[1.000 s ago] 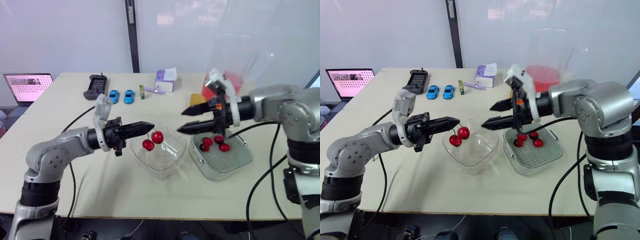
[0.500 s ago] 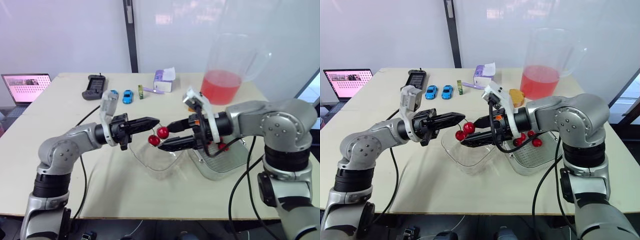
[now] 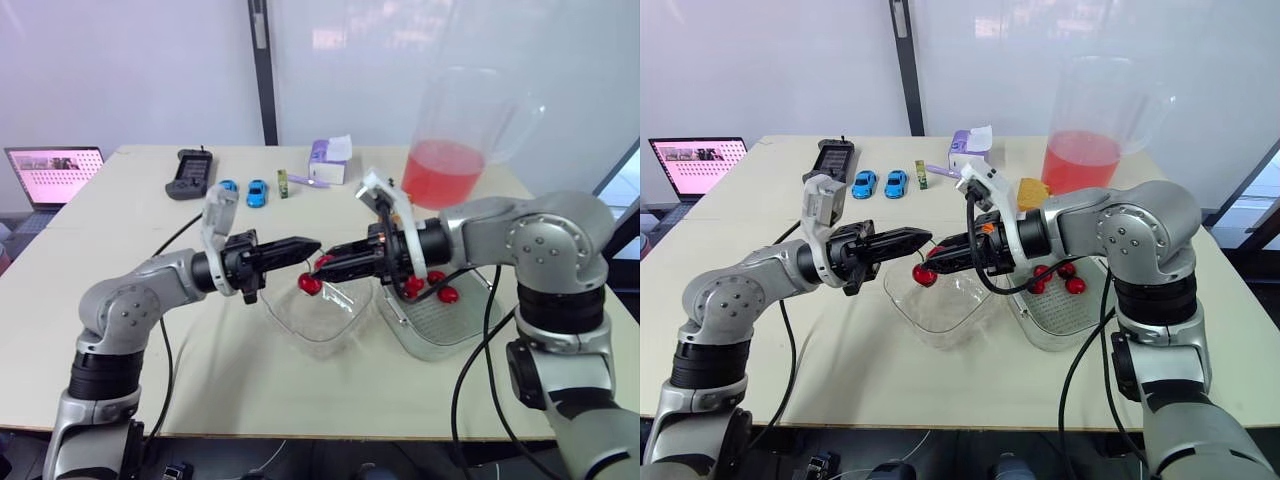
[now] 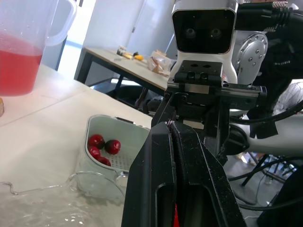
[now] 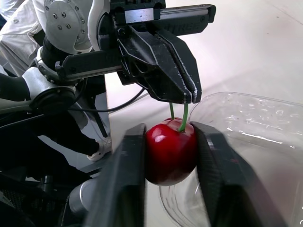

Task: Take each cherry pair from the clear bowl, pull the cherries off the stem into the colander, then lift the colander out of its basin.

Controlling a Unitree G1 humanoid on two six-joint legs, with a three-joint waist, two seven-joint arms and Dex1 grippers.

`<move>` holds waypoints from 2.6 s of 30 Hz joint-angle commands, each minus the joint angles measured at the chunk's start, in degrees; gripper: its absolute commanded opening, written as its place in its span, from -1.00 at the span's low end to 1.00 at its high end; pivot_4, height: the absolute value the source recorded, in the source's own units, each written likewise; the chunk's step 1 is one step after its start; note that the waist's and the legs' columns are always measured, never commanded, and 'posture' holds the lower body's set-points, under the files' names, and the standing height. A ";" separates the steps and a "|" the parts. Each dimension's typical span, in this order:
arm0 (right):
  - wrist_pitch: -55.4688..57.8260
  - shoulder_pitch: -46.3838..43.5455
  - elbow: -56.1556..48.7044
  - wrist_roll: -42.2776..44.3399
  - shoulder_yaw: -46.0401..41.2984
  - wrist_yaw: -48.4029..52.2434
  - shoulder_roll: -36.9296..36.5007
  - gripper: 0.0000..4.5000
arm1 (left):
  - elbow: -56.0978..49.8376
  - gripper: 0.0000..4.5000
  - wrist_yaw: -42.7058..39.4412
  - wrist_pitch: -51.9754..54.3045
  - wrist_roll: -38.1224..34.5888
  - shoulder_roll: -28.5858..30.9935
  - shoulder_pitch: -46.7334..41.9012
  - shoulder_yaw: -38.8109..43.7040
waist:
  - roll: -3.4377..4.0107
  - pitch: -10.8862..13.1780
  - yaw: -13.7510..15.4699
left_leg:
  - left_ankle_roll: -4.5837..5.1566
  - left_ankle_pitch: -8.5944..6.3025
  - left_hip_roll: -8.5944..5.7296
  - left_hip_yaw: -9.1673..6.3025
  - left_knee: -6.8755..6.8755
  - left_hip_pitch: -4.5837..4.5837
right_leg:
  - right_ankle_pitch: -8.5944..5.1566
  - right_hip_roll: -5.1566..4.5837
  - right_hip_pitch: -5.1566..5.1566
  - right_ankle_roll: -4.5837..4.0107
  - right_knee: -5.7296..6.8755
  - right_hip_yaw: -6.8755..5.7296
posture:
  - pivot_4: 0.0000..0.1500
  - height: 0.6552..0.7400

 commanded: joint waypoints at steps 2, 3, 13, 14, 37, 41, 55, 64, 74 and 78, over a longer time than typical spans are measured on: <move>-0.73 -0.69 -1.39 1.44 -0.21 0.81 -2.77 -0.64 | -1.87 -1.00 0.34 -0.39 -0.99 -0.21 -0.26 0.89 | 0.00 0.00 0.01 | 0.00 0.00 0.00 0.00 0.00 0.00 | 0.00 0.00 0.00 0.00 0.00 0.00 | 1.00 1.00; -1.05 -0.26 -1.73 1.53 0.14 1.27 -4.05 -0.64 | -1.87 -1.00 0.40 -0.35 -1.06 -0.30 -0.30 0.95 | 0.00 0.00 0.04 | 0.00 0.00 0.00 0.00 0.00 0.00 | 0.00 0.00 0.00 0.00 0.00 0.00 | 1.00 1.00; -10.20 4.03 -4.56 -1.11 6.71 9.38 -20.03 -0.64 | -1.63 -1.00 2.07 0.10 -2.86 -1.92 -0.81 2.12 | 0.00 0.00 -0.06 | 0.01 0.00 0.00 0.02 0.00 0.00 | 0.00 0.01 0.01 0.01 -0.05 0.02 | 1.00 1.00; -11.07 4.10 -4.65 -1.53 7.19 10.19 -21.17 -0.64 | -1.64 -1.00 2.33 0.14 -3.07 -2.14 -0.83 2.21 | 0.00 0.00 0.00 | 0.01 0.00 0.01 0.02 -0.01 0.01 | 0.00 0.02 0.01 0.01 -0.04 0.02 | 1.00 1.00; -42.09 19.71 15.58 -27.85 9.95 20.47 -34.19 0.99 | -2.17 -1.00 2.74 0.03 -3.74 -1.89 0.00 2.18 | 0.03 0.02 0.27 | 0.01 -0.01 -0.01 0.12 0.04 0.02 | 0.00 -0.03 0.02 0.01 -0.08 0.12 | 1.00 1.00; -37.40 15.43 15.30 -24.62 7.46 23.83 -34.56 0.99 | -2.48 -1.00 2.68 0.04 -3.73 -1.83 0.32 2.04 | 0.03 0.02 0.32 | 0.01 -0.01 -0.02 0.12 0.05 0.02 | 0.00 -0.04 0.04 0.01 -0.08 0.12 | 1.00 1.00; -10.93 4.46 -1.68 -5.84 6.52 12.18 -11.44 0.99 | -1.37 -1.00 2.07 -0.30 -3.20 -2.45 -0.82 1.37 | 0.02 0.02 0.67 | 0.01 0.00 -0.03 0.04 0.08 -0.04 | 0.00 -0.07 0.06 0.01 -0.11 0.02 | 1.00 1.00; -6.58 1.81 -0.12 -2.81 6.21 5.02 0.08 0.99 | -1.96 -1.00 2.68 -0.25 -3.35 -2.63 -0.43 1.62 | 0.02 0.02 -0.01 | 0.01 0.00 -0.01 -0.01 0.03 0.01 | 0.00 -0.01 0.04 0.01 -0.03 0.00 | 1.00 1.00; -6.90 0.09 1.67 -2.54 6.87 2.35 2.19 0.37 | -1.74 -1.00 2.82 -0.22 -3.42 -2.71 -0.44 1.60 | 0.02 0.02 -0.01 | 0.01 0.00 -0.02 -0.01 0.04 0.00 | 0.00 -0.02 0.04 0.01 -0.03 0.00 | 1.00 1.00; -7.22 -0.02 1.85 -2.46 7.08 1.90 2.44 -0.47 | -1.84 -1.00 2.79 -0.27 -3.35 -2.80 -0.33 1.46 | 0.02 0.02 -0.02 | 0.01 0.00 -0.02 -0.01 0.04 0.00 | 0.00 -0.02 0.04 0.01 -0.03 0.00 | 1.00 1.00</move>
